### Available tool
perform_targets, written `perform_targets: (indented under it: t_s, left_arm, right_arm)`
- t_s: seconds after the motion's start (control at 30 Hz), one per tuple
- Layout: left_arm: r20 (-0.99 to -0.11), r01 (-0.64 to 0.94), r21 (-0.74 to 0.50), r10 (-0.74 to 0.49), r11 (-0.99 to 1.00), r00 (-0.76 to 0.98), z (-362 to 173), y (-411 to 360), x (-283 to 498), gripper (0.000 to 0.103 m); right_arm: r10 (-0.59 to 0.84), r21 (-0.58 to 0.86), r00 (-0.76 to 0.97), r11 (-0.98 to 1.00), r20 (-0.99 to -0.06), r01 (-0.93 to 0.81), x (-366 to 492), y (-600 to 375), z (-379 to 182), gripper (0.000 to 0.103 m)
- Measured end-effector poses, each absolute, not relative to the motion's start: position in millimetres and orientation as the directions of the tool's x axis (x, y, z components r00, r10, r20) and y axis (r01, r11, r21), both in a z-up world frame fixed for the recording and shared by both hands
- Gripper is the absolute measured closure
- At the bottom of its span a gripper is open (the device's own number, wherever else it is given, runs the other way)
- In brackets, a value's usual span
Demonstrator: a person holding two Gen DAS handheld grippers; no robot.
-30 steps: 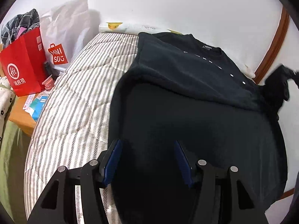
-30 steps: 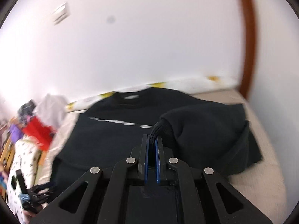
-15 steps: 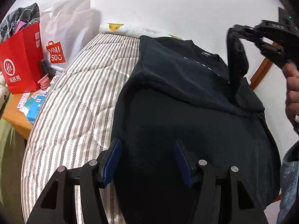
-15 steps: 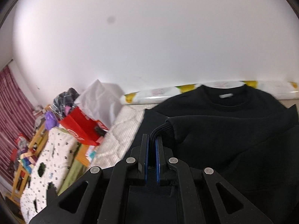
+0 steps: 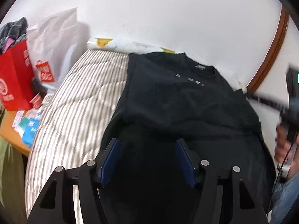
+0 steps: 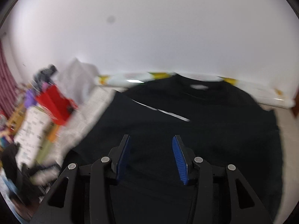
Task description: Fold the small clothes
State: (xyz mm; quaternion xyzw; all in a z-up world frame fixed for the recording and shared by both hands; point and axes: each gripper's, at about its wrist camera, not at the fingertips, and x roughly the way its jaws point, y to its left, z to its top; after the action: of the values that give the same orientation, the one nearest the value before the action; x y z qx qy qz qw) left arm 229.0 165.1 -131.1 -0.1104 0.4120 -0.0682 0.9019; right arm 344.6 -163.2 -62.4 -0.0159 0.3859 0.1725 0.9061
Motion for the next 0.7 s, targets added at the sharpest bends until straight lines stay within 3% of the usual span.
perform_targets:
  t_s: [0.13, 0.27, 0.57, 0.67, 0.7]
  left_arm:
    - [-0.724, 0.065, -0.282, -0.257, 0.957, 0.64, -130, 151, 260, 0.045]
    - [-0.729, 0.077, -0.307, -0.287, 0.949, 0.621, -142, 141, 290, 0.052]
    - [-0.777, 0.074, -0.291, -0.28, 0.954, 0.563, -169, 114, 330, 0.058]
    - [-0.787, 0.035, -0.245, -0.22, 0.969, 0.576, -170, 106, 337, 0.07]
    - [-0.791, 0.027, -0.222, -0.196, 0.975, 0.58, -168, 104, 339, 0.079]
  right_arm:
    - [0.167, -0.002, 0.634, 0.966, -0.755, -0.257, 335, -214, -88, 0.06]
    - [0.075, -0.067, 0.605, 0.976, -0.792, -0.209, 322, -253, -115, 0.079]
    - [0.0, -0.046, 0.601, 0.997, -0.8, -0.062, 322, -310, -152, 0.079]
    - [0.019, 0.029, 0.593, 1.0, -0.805, 0.007, 324, -332, -163, 0.081]
    - [0.036, 0.056, 0.601, 0.998, -0.799, 0.014, 323, -336, -163, 0.082]
